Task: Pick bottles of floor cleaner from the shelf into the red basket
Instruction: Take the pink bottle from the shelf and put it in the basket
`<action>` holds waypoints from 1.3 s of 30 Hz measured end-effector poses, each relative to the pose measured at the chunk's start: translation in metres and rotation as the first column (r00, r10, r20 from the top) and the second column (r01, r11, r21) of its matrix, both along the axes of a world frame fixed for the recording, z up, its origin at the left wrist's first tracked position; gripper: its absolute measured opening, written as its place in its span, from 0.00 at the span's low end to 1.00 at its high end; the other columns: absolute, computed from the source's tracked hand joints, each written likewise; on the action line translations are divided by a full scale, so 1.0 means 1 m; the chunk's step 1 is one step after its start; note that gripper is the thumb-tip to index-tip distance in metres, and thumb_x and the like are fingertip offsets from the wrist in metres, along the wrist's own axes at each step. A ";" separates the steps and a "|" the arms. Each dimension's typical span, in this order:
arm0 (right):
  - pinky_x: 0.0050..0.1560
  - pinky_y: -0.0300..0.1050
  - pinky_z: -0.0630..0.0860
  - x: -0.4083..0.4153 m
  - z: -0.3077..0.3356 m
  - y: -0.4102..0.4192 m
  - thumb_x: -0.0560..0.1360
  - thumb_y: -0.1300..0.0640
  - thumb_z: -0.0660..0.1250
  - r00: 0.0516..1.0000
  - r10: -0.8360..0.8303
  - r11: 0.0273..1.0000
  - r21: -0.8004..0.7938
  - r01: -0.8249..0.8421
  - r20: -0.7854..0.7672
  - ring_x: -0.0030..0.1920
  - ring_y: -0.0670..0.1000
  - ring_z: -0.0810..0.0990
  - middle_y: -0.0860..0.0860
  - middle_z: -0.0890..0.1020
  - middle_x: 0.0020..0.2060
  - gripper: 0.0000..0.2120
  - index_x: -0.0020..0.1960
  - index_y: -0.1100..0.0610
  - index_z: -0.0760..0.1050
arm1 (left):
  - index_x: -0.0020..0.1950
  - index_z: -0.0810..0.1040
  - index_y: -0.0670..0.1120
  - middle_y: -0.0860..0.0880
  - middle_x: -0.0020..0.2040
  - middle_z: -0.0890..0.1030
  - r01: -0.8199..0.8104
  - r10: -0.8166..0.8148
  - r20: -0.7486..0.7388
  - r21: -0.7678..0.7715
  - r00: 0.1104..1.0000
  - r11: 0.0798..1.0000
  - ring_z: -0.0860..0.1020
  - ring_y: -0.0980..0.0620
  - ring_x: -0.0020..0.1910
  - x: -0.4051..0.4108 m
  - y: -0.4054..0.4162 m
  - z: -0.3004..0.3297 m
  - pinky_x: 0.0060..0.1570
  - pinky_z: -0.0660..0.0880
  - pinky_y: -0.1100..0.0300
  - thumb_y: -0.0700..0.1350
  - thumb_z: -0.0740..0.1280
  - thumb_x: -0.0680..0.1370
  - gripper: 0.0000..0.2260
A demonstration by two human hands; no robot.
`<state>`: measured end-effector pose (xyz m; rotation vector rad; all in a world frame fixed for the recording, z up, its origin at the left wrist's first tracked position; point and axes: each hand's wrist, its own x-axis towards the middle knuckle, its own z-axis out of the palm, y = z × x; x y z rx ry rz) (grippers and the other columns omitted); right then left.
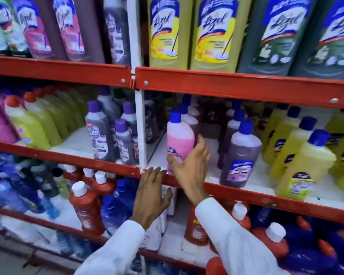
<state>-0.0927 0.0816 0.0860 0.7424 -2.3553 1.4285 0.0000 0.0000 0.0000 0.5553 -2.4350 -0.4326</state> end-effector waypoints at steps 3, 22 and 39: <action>0.64 0.58 0.71 0.006 0.000 -0.031 0.61 0.45 0.78 0.986 -0.101 0.990 -0.087 0.113 0.133 0.68 0.63 0.69 0.59 0.71 0.69 0.51 0.75 0.60 0.57 | 0.67 0.70 0.45 0.43 0.68 0.74 0.012 -0.010 0.036 -0.077 0.999 0.997 0.65 0.41 0.72 -0.005 -0.007 -0.008 0.73 0.61 0.41 0.49 0.67 0.73 0.24; 0.40 0.47 0.76 -0.024 0.059 0.031 0.51 0.57 0.71 0.597 0.801 0.449 -0.702 -0.553 0.042 0.37 0.53 0.78 0.50 0.82 0.36 0.26 0.50 0.56 0.80 | 0.68 0.71 0.47 0.45 0.69 0.74 0.084 -0.085 -0.070 -0.013 0.994 0.996 0.64 0.43 0.73 -0.004 -0.010 -0.015 0.72 0.65 0.43 0.47 0.69 0.73 0.23; 0.54 0.53 0.84 0.007 0.046 0.106 0.57 0.49 0.83 0.882 0.465 0.827 -0.395 -0.401 0.080 0.57 0.52 0.82 0.53 0.80 0.59 0.42 0.65 0.49 0.67 | 0.71 0.69 0.51 0.47 0.74 0.68 0.179 -0.193 0.060 0.191 0.979 0.965 0.58 0.46 0.77 0.011 0.011 0.028 0.76 0.57 0.48 0.48 0.79 0.64 0.38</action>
